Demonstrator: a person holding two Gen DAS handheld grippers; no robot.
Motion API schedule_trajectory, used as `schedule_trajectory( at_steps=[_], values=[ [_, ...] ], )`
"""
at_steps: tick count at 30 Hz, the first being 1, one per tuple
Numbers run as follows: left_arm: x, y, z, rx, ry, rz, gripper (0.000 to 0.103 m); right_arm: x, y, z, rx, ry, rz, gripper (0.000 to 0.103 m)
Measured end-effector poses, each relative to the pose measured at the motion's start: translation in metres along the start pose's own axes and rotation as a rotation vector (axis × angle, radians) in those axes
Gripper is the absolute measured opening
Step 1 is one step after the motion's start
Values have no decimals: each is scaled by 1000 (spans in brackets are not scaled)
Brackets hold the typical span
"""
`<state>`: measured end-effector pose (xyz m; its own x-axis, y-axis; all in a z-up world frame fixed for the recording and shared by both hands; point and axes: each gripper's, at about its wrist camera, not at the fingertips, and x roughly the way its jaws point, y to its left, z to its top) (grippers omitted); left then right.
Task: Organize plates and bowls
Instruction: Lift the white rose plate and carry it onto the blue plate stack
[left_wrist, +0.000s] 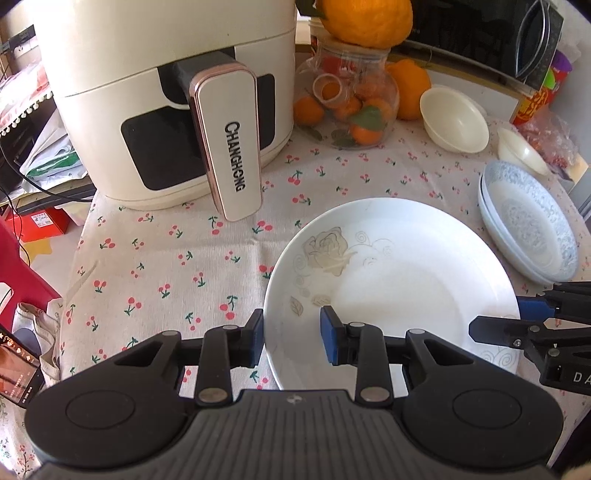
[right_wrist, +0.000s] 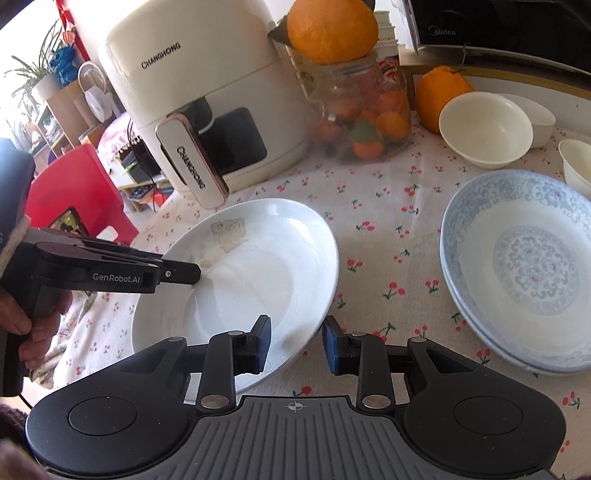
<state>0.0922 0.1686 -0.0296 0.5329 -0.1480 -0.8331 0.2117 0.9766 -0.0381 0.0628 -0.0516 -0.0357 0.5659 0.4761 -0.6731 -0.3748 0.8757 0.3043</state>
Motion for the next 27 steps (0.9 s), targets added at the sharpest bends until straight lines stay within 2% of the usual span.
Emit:
schedule_trajectory(
  at_steps=[14, 27],
  values=[
    [-9, -14, 16, -22, -73, -61, 22, -19, -29, 24, 80, -70, 12, 30],
    [1, -60, 39, 21, -91, -133, 21, -45, -81, 32, 181, -114, -28, 30]
  ],
)
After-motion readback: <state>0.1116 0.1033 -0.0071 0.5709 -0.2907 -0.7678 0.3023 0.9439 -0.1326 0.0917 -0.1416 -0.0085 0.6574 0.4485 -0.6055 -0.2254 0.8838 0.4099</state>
